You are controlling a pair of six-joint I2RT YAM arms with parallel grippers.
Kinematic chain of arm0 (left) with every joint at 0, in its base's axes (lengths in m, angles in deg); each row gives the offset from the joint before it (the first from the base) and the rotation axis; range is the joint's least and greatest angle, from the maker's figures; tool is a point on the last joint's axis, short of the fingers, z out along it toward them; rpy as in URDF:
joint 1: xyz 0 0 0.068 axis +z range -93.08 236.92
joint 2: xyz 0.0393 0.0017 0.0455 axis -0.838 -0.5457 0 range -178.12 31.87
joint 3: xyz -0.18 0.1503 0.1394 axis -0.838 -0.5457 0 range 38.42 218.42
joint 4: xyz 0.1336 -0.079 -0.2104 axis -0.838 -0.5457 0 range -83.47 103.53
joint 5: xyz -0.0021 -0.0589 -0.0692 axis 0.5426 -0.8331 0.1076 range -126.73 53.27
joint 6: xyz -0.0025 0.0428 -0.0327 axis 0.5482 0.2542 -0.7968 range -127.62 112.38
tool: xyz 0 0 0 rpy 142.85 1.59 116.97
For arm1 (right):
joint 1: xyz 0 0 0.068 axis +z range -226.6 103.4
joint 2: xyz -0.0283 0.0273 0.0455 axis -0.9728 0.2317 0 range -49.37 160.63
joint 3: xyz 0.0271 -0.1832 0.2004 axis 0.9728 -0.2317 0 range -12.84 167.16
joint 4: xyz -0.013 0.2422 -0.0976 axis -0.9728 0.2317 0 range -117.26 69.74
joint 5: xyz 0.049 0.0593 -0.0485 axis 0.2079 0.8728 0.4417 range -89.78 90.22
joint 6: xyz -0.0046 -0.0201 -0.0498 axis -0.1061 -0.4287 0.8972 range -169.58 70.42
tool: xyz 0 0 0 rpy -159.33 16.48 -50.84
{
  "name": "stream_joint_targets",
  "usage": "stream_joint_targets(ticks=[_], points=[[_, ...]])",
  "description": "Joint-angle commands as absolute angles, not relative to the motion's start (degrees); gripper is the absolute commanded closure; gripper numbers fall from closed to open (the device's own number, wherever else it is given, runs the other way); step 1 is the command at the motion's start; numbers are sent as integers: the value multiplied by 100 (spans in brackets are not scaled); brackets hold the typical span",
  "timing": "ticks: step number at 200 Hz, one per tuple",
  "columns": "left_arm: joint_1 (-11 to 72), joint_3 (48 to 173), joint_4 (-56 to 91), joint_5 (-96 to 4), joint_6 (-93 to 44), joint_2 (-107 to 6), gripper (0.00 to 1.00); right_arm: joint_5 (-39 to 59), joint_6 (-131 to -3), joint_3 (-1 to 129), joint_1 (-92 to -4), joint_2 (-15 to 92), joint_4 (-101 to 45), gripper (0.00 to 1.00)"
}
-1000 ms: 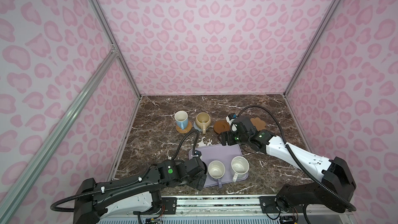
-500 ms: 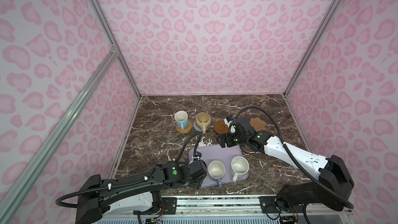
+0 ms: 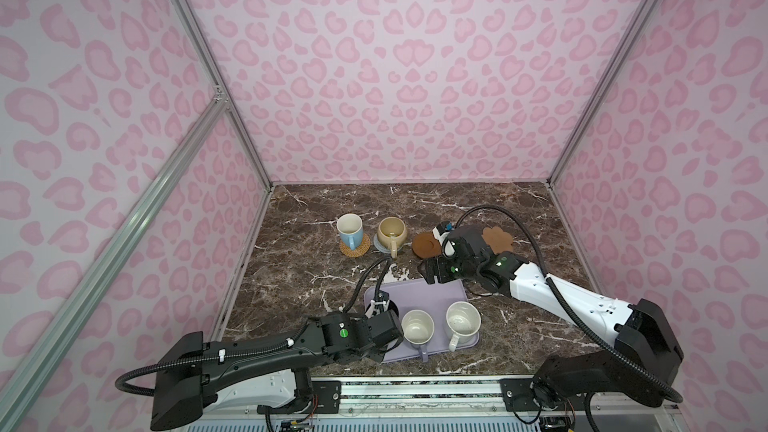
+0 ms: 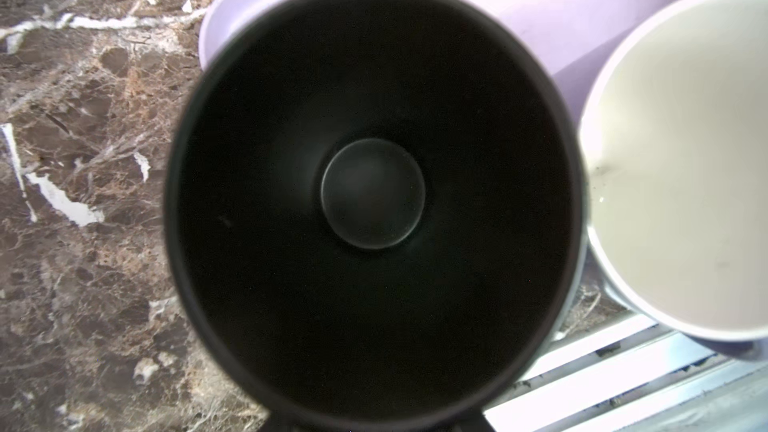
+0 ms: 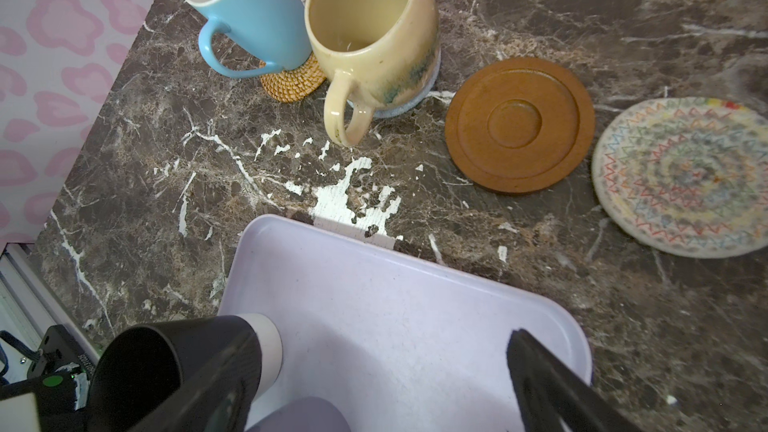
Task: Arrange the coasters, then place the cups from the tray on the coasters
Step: 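Lower the left gripper onto the black mug's rim on the tray and close, then lift the black mug off the tray with the left gripper toward the coasters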
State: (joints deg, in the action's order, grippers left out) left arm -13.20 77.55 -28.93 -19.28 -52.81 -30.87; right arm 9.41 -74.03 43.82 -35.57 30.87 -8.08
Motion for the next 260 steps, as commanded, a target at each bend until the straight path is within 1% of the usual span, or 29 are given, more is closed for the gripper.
stream_joint_targets(ticks=[1, 6, 20, 32, 39, 55, 71, 151, 187, 203, 260], points=[[-1314, 7699, -2616, -1701, -5314, -3067, 70, 929, -7436, 4333, -3536, 3065, -899, 6], [-1317, 7696, -2594, -1704, -5317, -3070, 71, 928, -7436, 4319, -3525, 3046, -918, 6], [-1315, 7696, -2536, -1700, -5306, -3098, 79, 912, -7436, 4297, -3529, 3010, -973, 6], [-1317, 7697, -2514, -1665, -5338, -3127, 81, 901, -7432, 4290, -3527, 2999, -999, 6], [-1315, 7708, -2522, -1618, -5394, -3144, 85, 909, -7431, 4302, -3530, 2999, -1005, 7], [-1319, 7705, -2521, -1556, -5435, -3158, 89, 925, -7444, 4312, -3529, 2998, -995, 7], [-1319, 7732, -2521, -1548, -5465, -3150, 96, 928, -7463, 4290, -3509, 2970, -1007, 7], [-1318, 8080, -2883, -1013, -5753, -3035, 97, 880, -7548, 4129, -3499, 2803, -1277, 8], [-1237, 8481, -3306, -527, -6038, -3198, 97, 923, -7775, 4273, -3530, 2841, -1400, 8], [-1123, 8703, -3363, -452, -5989, -3275, 97, 1041, -7836, 4377, -3527, 2817, -1544, 8], [-785, 9478, -3217, -576, -5414, -3634, 97, 787, -7817, 4497, -3645, 2719, -1624, 8]])
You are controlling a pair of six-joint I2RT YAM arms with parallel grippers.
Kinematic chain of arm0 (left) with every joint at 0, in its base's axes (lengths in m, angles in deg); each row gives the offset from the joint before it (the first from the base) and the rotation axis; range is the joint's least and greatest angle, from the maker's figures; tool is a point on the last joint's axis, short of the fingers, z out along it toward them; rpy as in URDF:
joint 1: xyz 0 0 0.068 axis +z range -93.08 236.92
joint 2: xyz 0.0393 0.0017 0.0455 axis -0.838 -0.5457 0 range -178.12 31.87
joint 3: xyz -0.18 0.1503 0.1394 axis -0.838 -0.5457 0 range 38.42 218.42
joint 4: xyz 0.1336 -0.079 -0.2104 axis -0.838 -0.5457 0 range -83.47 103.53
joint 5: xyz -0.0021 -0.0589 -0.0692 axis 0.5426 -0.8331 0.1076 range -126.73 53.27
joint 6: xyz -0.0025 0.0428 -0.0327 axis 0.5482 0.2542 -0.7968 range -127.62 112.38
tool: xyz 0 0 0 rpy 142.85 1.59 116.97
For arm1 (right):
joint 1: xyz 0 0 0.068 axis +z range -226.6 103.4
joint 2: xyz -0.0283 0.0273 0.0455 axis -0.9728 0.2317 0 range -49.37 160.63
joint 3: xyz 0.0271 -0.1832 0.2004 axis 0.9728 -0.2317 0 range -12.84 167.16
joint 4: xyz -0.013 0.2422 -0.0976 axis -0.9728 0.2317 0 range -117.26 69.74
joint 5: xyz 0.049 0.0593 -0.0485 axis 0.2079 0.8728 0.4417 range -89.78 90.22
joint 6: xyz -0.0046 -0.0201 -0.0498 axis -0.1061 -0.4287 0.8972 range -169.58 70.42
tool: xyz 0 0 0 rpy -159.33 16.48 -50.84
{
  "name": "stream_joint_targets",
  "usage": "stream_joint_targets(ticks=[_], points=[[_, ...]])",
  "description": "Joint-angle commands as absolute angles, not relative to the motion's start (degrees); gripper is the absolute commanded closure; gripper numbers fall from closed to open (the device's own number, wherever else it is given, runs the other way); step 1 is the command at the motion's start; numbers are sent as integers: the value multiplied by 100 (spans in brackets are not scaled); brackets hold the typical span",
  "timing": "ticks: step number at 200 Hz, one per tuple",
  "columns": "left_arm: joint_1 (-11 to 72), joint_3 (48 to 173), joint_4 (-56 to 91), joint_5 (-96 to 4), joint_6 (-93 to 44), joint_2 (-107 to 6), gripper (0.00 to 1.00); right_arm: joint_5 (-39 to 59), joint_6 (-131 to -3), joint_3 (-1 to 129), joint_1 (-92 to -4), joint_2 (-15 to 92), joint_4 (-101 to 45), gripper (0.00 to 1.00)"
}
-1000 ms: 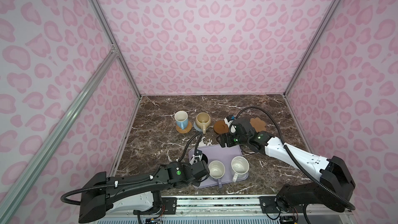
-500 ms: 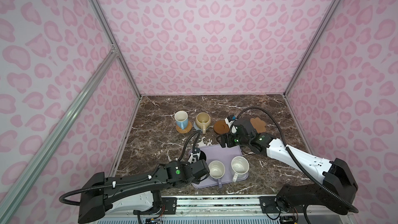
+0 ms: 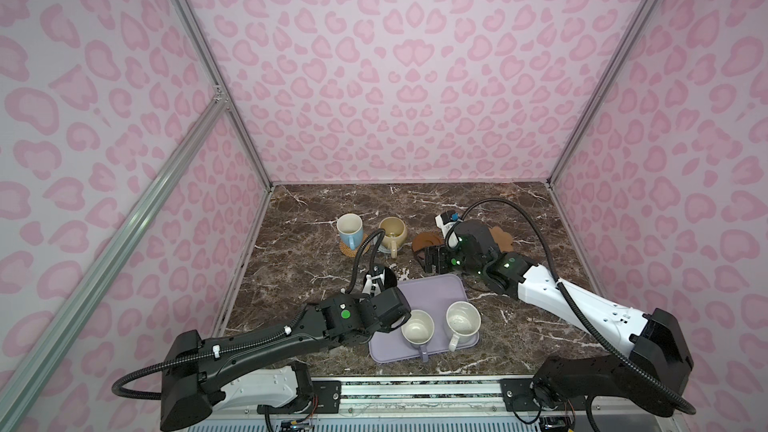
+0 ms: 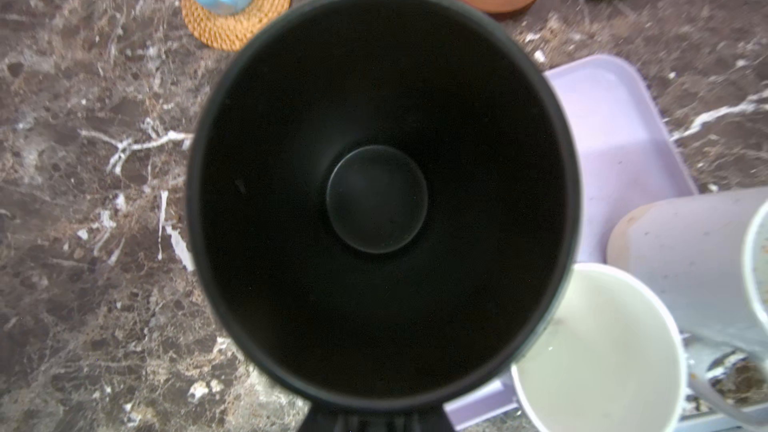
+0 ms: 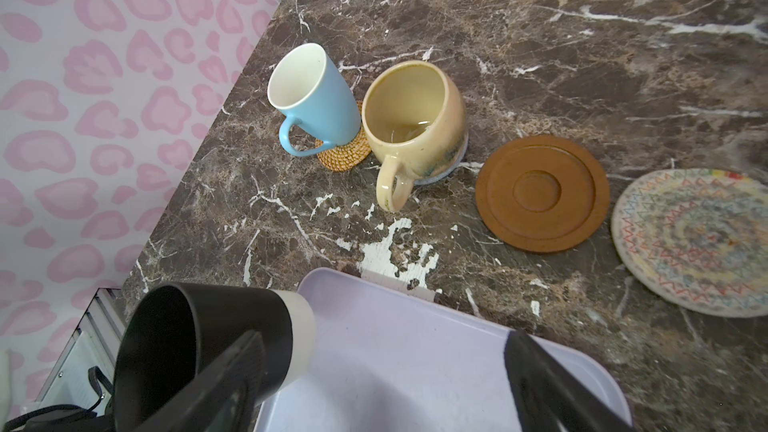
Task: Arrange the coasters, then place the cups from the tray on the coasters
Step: 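Lift the black mug off the tray with the left gripper toward the coasters, then carry the black mug farther from the robot over the brown wooden coaster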
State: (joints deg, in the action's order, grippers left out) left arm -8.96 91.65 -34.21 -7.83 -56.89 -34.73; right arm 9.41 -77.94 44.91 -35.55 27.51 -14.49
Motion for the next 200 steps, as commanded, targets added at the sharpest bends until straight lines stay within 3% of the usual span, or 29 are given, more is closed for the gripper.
stream_joint_targets(ticks=[1, 43, 82, 122, 200], points=[[-772, 9494, -3213, -582, -5408, -3646, 97, 787, -7825, 4494, -3653, 2714, -1639, 8], [-397, 10575, -3145, -1058, -5028, -4547, 97, 1698, -8127, 4202, -4439, 2692, -2352, 8], [-260, 11979, -3173, -1189, -4454, -5609, 97, 1236, -8102, 4317, -4617, 2567, -2159, 7], [-125, 12959, -3357, -1271, -4353, -6541, 98, 1385, -8105, 3953, -5197, 2186, -2297, 7], [379, 13841, -2951, -1801, -4446, -7784, 97, 1711, -8202, 3384, -5927, 1957, -2445, 6]])
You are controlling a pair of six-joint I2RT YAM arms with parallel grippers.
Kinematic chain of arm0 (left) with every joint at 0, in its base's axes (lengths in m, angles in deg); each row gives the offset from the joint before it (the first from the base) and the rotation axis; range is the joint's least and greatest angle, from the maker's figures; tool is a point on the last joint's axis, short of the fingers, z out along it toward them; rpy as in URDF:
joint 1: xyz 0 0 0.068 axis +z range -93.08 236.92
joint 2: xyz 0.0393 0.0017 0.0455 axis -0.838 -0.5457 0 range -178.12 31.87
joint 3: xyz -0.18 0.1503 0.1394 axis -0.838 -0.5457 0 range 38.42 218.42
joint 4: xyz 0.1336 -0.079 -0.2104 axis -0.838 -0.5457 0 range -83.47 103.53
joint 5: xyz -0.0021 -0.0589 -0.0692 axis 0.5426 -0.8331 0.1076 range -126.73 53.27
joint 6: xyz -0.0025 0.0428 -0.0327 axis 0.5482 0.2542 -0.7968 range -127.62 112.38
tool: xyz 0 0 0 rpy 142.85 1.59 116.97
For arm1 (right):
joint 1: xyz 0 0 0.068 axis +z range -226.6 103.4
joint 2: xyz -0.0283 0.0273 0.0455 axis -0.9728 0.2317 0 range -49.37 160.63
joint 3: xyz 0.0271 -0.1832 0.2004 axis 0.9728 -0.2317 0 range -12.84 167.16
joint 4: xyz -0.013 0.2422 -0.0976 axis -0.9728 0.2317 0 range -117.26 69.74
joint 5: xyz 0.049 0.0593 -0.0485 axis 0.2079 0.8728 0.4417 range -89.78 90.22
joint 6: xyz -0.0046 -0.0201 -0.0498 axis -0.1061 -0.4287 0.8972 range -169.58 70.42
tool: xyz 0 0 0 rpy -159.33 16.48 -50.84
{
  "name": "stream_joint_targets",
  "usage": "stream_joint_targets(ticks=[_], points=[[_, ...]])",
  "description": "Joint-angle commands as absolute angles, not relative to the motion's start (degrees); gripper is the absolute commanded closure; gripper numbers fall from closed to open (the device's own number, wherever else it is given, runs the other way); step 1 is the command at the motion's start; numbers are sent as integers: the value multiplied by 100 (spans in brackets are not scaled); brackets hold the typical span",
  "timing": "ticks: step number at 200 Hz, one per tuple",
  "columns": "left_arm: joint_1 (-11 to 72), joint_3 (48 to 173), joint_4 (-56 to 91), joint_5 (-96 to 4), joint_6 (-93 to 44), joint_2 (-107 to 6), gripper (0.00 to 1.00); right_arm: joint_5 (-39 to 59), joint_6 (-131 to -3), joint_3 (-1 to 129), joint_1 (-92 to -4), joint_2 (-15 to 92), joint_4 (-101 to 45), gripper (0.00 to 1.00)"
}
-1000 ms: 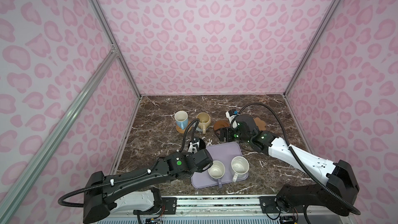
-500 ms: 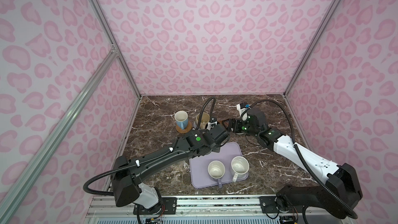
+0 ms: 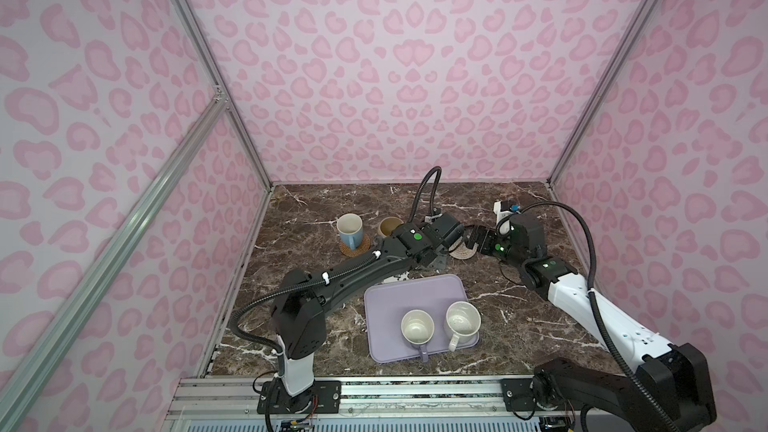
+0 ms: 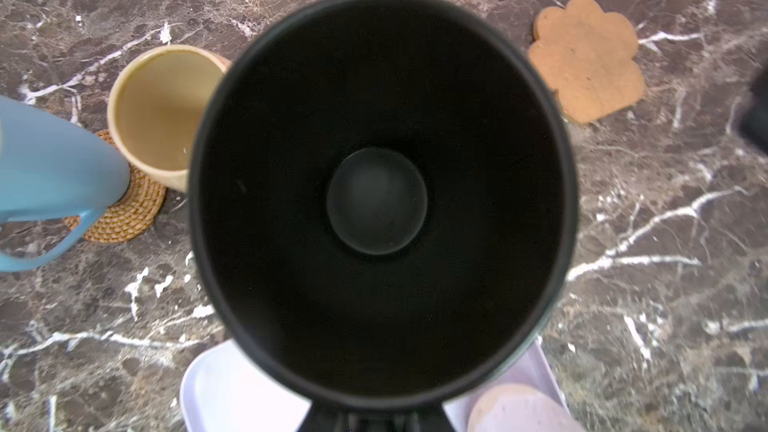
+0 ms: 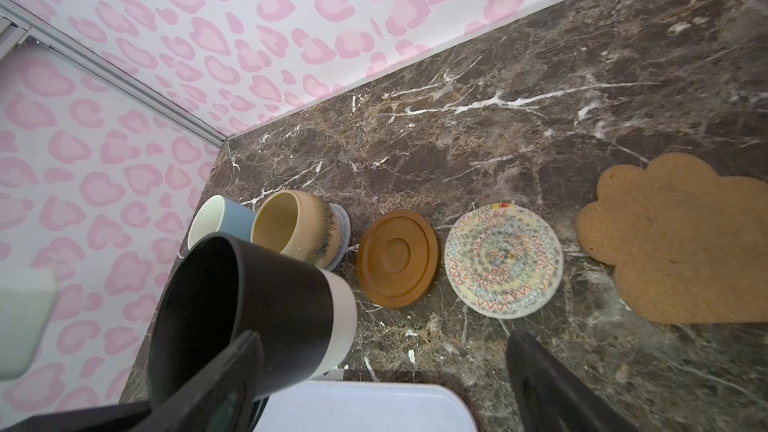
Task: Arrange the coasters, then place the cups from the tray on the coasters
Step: 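Carry the black mug farther from the robot over the brown wooden coaster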
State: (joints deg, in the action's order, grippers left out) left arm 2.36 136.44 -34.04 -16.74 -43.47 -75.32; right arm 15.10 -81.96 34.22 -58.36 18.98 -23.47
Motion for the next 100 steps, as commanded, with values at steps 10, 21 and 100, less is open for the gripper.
stream_joint_targets(ticks=[10, 21, 100], points=[[467, 13826, -2786, -2002, -4500, -7892, 98, 1757, -8197, 3395, -5973, 1994, -2433, 7], [552, 13836, -2646, -2119, -4572, -8006, 98, 1857, -8169, 3423, -6028, 2020, -2372, 7], [665, 15437, -3485, -1463, -4719, -9444, 99, 2285, -8145, 3353, -6344, 2207, -2306, 7]])
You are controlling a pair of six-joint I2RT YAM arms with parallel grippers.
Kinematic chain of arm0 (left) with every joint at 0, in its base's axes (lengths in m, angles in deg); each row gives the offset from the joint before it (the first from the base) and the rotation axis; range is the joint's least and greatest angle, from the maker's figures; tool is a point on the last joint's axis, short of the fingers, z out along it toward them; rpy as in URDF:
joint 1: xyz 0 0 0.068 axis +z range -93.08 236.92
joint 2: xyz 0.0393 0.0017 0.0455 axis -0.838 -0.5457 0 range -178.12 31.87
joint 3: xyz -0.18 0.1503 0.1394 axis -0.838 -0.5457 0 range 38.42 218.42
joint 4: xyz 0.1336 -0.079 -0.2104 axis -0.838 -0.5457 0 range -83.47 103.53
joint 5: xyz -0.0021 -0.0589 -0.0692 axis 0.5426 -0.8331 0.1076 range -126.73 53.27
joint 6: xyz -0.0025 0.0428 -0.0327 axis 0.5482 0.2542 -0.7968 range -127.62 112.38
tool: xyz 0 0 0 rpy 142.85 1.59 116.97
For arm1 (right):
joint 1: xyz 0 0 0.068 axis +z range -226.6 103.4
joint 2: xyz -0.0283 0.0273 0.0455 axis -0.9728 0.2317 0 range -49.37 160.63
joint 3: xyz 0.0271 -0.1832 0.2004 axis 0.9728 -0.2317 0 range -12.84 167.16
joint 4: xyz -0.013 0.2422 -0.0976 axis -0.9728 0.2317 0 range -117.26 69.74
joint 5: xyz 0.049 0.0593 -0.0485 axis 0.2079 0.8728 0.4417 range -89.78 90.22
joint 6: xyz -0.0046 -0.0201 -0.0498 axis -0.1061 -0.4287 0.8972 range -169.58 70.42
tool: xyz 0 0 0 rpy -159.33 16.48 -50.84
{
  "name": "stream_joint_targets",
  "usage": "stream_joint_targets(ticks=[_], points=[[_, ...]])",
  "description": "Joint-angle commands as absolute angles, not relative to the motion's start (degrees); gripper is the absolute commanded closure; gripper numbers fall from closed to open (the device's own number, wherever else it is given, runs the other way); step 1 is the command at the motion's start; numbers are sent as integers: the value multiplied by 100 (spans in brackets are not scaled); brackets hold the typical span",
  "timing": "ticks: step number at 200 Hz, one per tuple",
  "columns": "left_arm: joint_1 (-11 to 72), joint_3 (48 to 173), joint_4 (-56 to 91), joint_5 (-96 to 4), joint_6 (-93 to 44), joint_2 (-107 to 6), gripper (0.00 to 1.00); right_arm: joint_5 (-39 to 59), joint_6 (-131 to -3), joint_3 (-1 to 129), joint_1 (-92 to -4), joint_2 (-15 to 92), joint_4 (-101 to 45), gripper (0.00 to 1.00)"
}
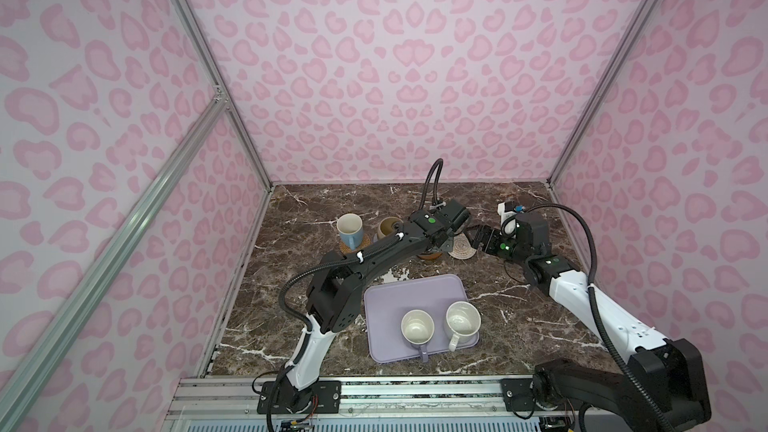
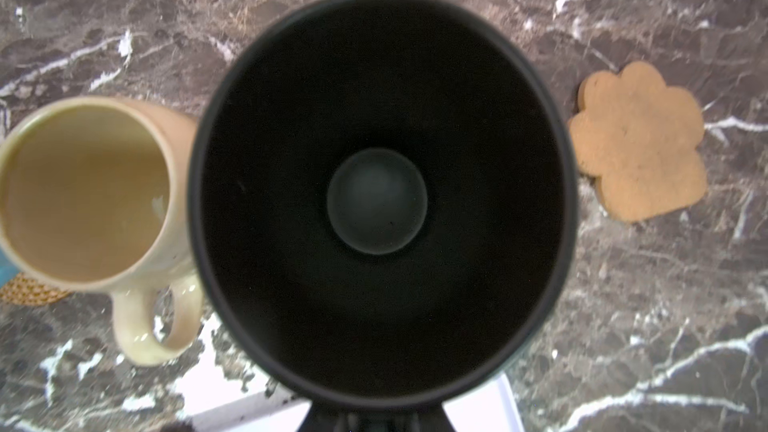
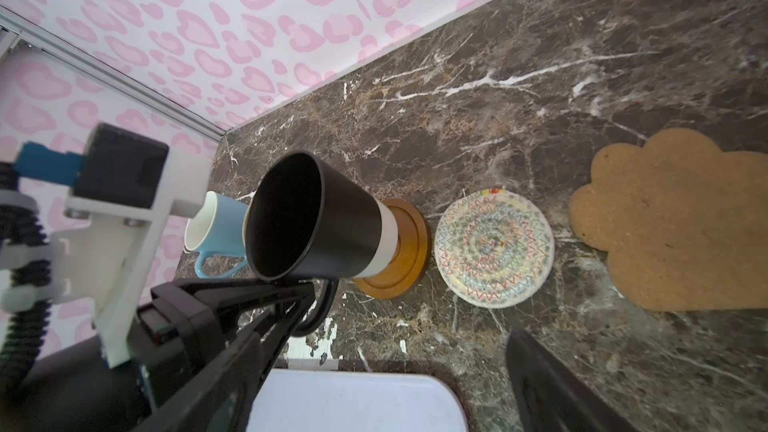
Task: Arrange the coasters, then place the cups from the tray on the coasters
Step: 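Carry the black mug farther from the robot over the brown wooden coaster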
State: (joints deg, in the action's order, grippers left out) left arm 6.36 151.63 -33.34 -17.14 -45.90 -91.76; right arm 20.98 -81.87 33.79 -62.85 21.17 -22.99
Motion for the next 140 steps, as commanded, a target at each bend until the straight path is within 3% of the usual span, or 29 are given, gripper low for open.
stream_joint_targets(ticks=[1, 140], points=[[669, 15453, -3496, -1456, -4727, -9456, 99, 2287, -8151, 3346, -6352, 2212, -2305, 7], [793, 15347, -3530, -1664, -5132, -9753, 97, 2478, -8263, 3338, -6500, 2417, -2351, 8]])
